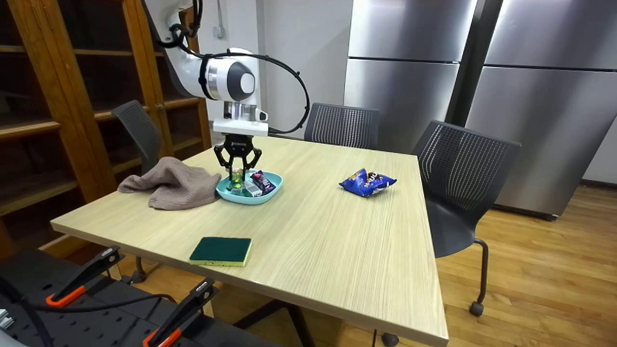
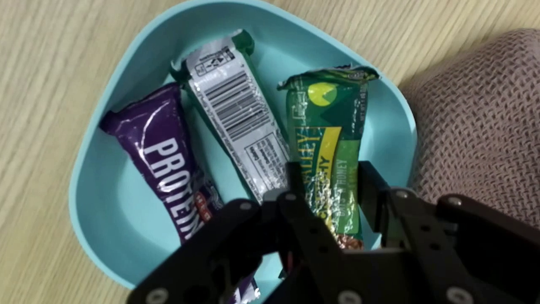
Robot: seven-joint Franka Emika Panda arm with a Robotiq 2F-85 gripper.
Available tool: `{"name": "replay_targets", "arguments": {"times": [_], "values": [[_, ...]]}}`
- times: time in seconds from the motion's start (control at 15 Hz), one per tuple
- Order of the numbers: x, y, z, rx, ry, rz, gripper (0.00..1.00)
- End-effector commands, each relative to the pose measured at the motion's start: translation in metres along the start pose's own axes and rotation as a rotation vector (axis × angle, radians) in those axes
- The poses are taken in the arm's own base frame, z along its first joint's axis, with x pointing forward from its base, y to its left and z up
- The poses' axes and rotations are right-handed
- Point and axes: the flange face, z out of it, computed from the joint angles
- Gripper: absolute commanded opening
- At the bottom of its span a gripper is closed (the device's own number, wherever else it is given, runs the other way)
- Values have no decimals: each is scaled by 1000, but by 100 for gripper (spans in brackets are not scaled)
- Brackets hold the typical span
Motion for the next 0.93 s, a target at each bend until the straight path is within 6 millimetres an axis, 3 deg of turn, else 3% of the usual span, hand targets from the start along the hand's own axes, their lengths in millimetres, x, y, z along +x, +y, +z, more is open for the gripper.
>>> {"name": "replay_targets", "arguments": {"times": [0.0, 0.13, 0.4, 0.67, 0.87], "values": [[5, 1, -2, -17, -3, 2, 61], [1, -3, -6, -35, -3, -25, 69], [-9, -6, -21, -120, 7, -95, 98], [-26, 6, -35, -158, 13, -122, 100], [-50, 5, -46, -209, -18, -196, 100]]}}
